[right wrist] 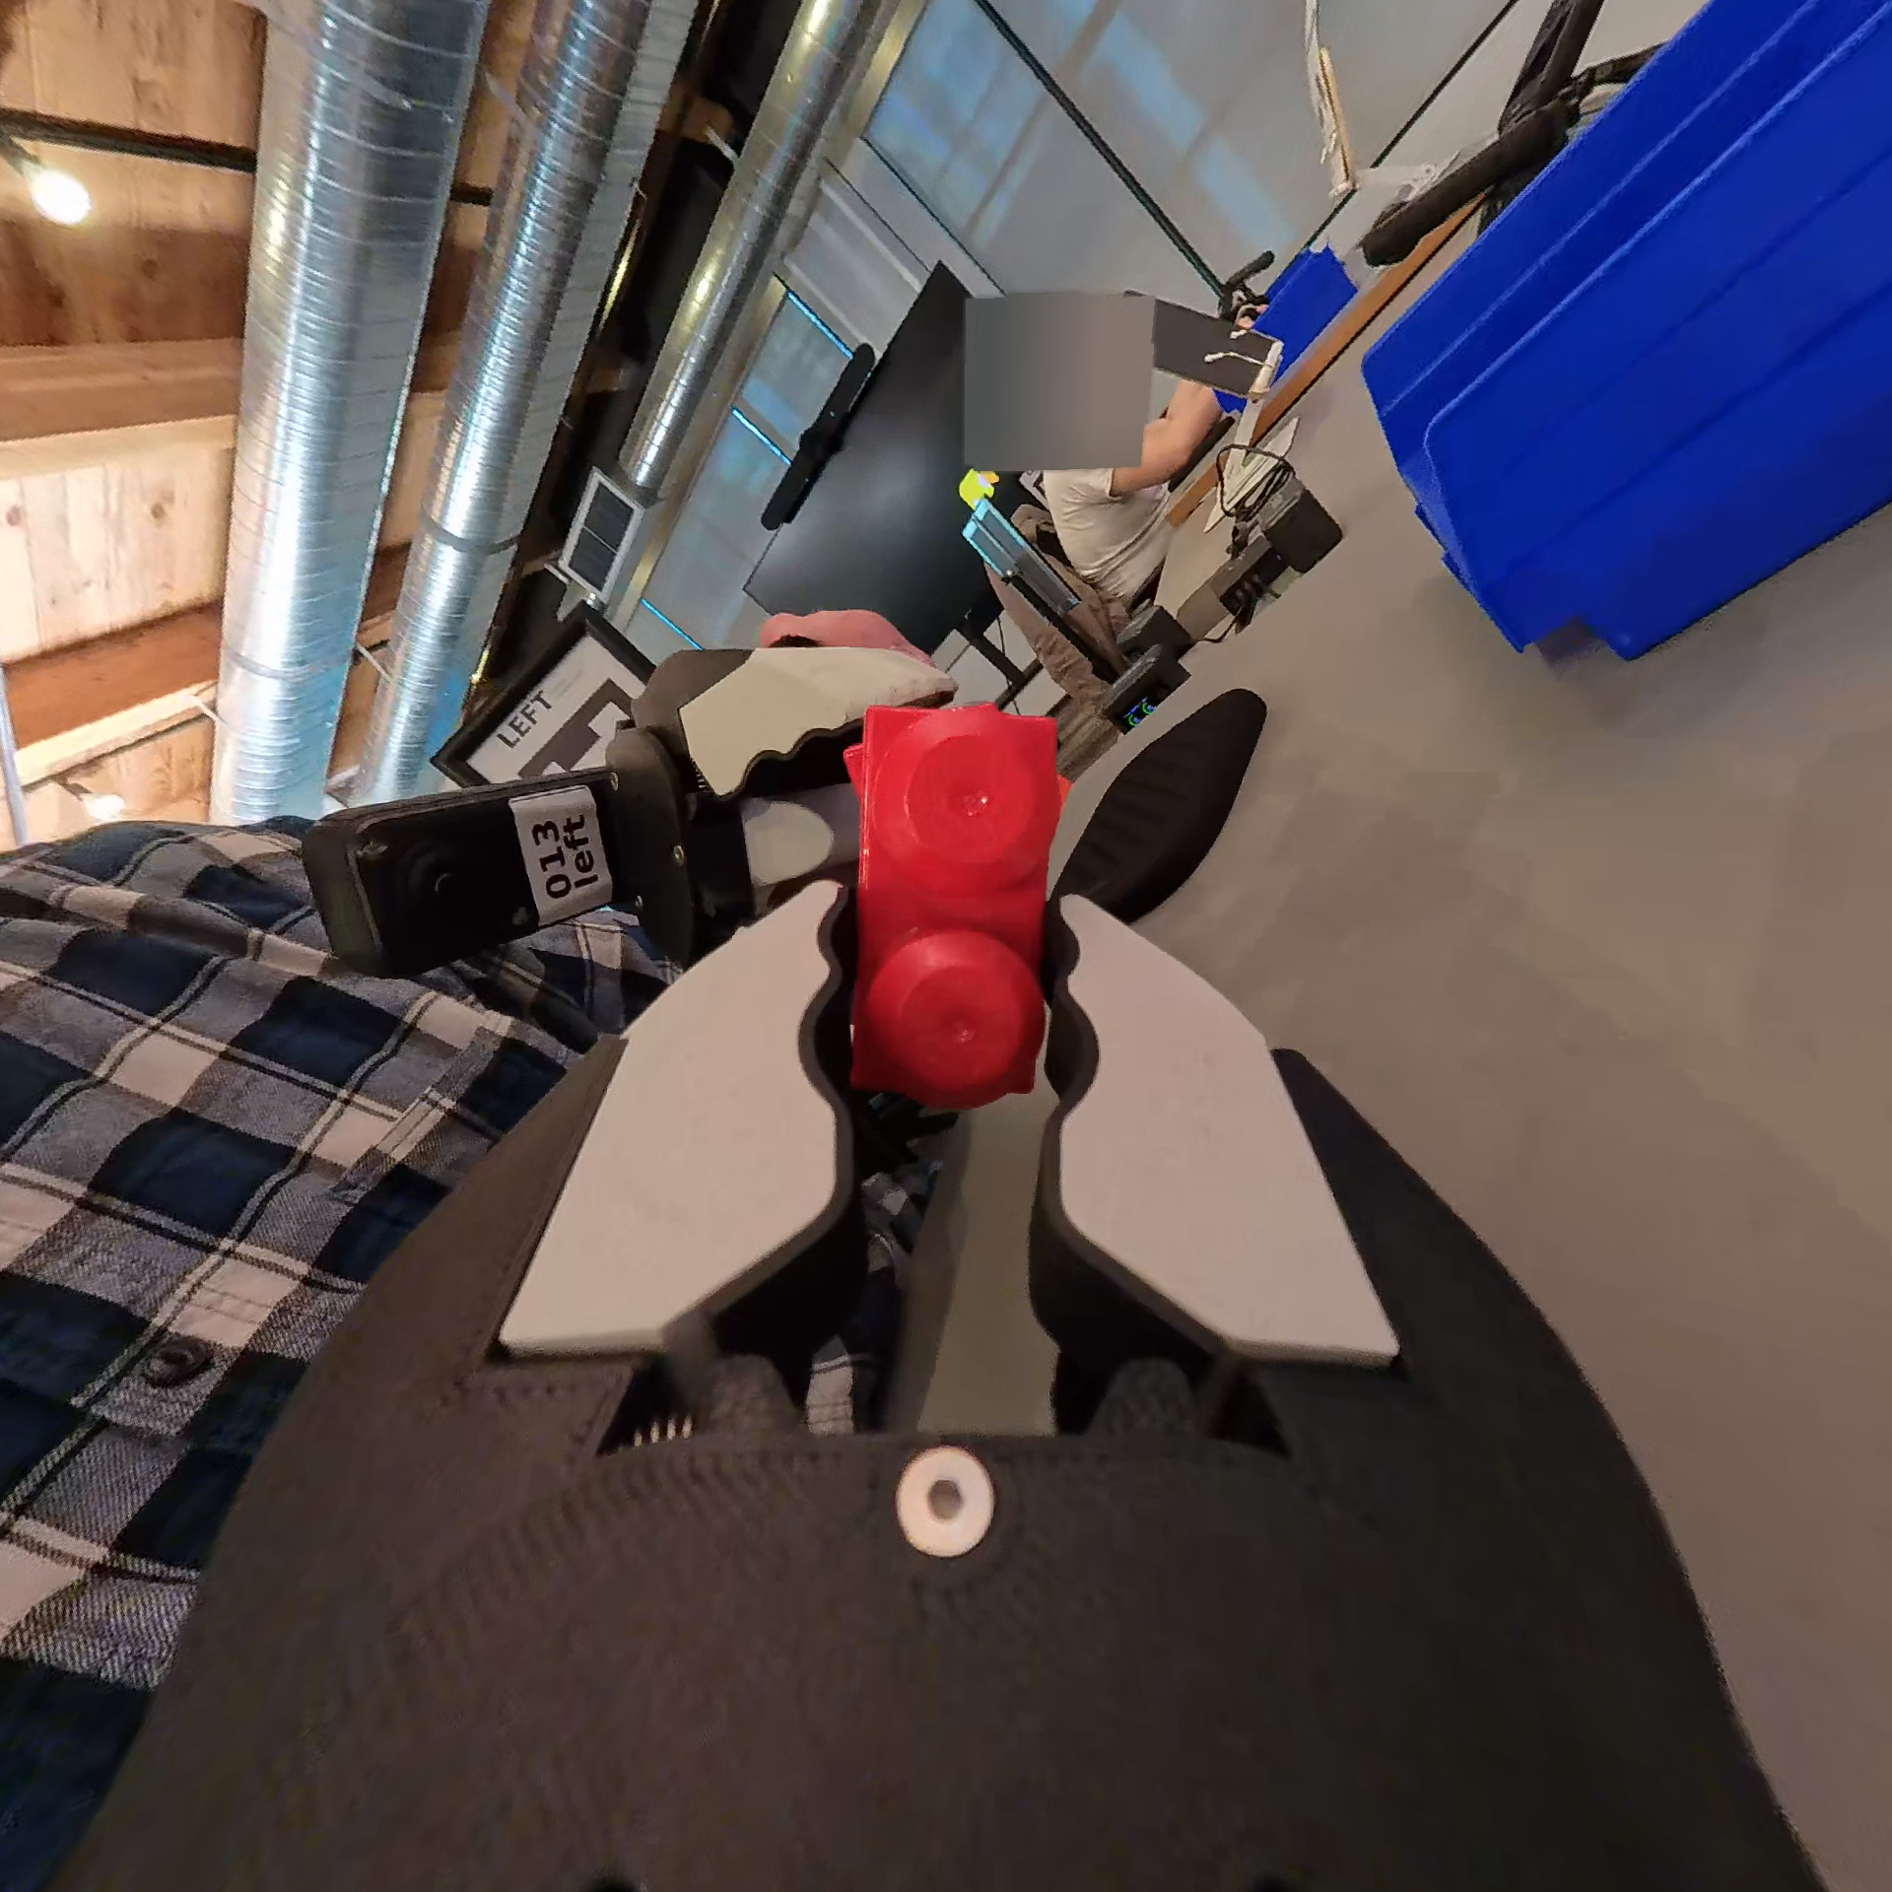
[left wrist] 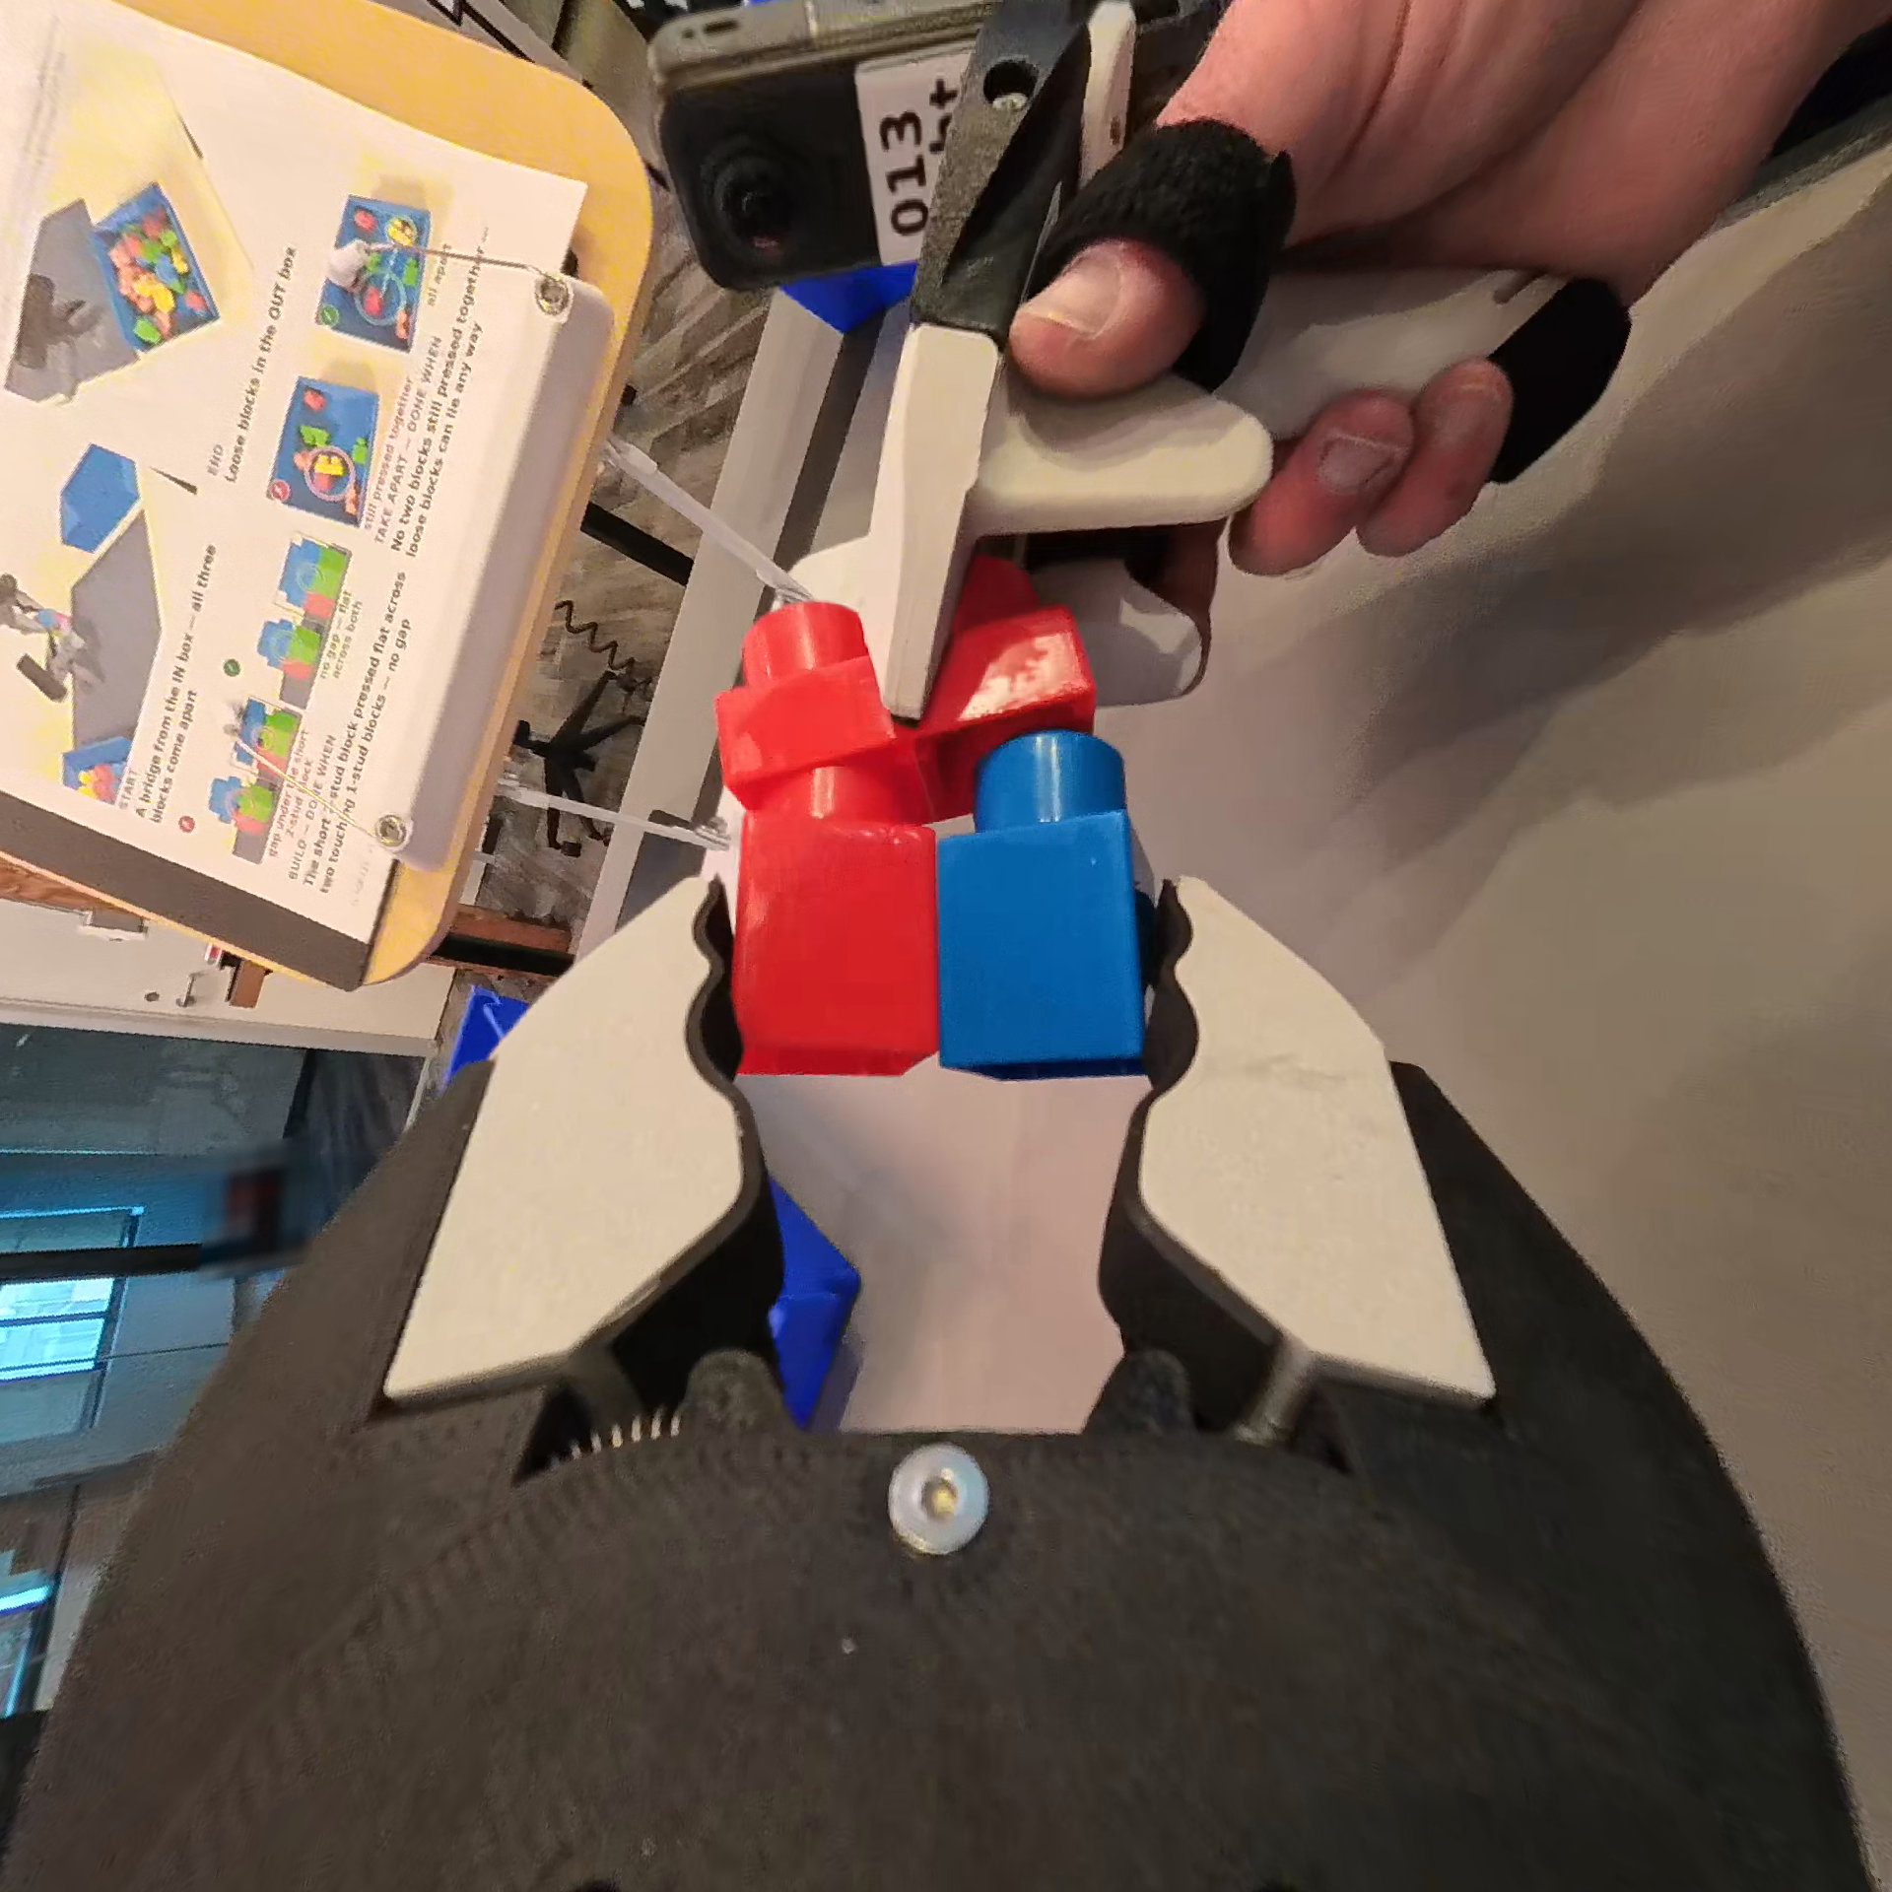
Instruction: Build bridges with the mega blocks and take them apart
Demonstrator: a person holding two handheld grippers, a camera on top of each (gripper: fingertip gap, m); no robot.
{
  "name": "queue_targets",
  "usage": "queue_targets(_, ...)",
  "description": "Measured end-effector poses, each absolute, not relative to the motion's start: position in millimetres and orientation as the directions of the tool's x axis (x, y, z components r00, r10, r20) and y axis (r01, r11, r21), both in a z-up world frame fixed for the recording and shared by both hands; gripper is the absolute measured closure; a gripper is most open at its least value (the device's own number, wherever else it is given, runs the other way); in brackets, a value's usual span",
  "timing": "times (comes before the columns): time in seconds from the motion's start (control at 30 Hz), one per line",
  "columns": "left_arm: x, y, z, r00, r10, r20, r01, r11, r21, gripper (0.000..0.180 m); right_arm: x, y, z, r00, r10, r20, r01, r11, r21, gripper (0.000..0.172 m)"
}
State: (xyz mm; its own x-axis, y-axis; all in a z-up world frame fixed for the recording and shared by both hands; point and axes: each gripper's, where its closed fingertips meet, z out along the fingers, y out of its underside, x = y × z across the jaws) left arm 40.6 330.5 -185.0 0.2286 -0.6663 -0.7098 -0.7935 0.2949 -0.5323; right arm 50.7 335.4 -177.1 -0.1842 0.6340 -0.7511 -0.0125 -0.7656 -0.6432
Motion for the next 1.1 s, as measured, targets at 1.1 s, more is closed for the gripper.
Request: queue_targets(1.1, 45.0, 352.3, -161.6, 0.137, -0.571, -0.809, -0.812, 0.402, -0.422, 0.104, 47.8, 339.2, -155.4, -0.174, 0.692, -0.701, -0.222, -0.721, -0.656, 0.137)
